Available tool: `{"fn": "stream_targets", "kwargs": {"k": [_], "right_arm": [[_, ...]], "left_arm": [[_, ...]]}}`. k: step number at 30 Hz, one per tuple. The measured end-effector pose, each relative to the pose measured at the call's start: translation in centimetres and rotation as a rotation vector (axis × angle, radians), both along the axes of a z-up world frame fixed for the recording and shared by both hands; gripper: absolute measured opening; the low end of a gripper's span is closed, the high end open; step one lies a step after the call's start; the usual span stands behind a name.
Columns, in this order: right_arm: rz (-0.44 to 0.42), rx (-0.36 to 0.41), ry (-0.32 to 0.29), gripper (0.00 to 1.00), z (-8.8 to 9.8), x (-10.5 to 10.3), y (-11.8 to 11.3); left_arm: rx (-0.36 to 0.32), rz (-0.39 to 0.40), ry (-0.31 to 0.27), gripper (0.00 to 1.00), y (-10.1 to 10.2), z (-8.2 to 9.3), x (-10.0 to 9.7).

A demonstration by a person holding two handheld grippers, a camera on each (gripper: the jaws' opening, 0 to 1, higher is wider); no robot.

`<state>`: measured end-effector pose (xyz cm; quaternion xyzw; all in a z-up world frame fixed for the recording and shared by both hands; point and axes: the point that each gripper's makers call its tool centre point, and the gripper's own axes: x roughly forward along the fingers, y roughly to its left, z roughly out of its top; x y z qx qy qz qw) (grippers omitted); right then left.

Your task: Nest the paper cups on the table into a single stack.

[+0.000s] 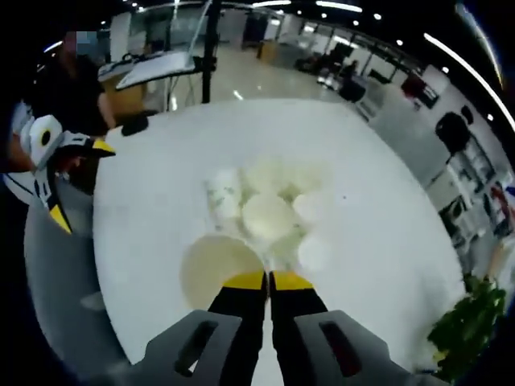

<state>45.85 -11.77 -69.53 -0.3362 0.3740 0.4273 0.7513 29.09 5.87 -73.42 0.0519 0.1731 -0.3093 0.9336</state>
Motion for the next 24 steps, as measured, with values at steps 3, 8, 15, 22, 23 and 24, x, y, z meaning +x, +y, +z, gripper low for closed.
{"fn": "stream_targets", "kwargs": {"k": [3,8,15,22,23,24], "right_arm": [[0.077,-0.080,0.063,0.00,0.8,-0.7,-0.3],[0.112,-0.120,0.228,0.00,1.1,-2.4,-0.5],[0.092,-0.127,0.274,0.00,0.2,-2.4,0.0],[0.088,-0.133,0.288,0.00,-0.3,-2.4,0.5],[0.086,-0.130,0.291,0.00,-0.4,-2.4,0.6],[0.086,-0.127,0.293,0.00,-0.4,-2.5,0.8]], "left_arm": [[0.001,-0.004,-0.001,0.89,-0.1,0.0,0.0],[0.002,-0.006,-0.003,0.90,-0.1,0.0,-0.1],[0.003,-0.001,-0.007,0.90,-0.1,0.1,-0.1],[0.001,-0.008,-0.017,0.91,-0.2,0.2,-0.1],[0.004,-0.008,-0.011,0.92,-0.2,0.1,-0.2],[0.005,-0.008,-0.010,0.92,-0.2,0.1,-0.1]]}}
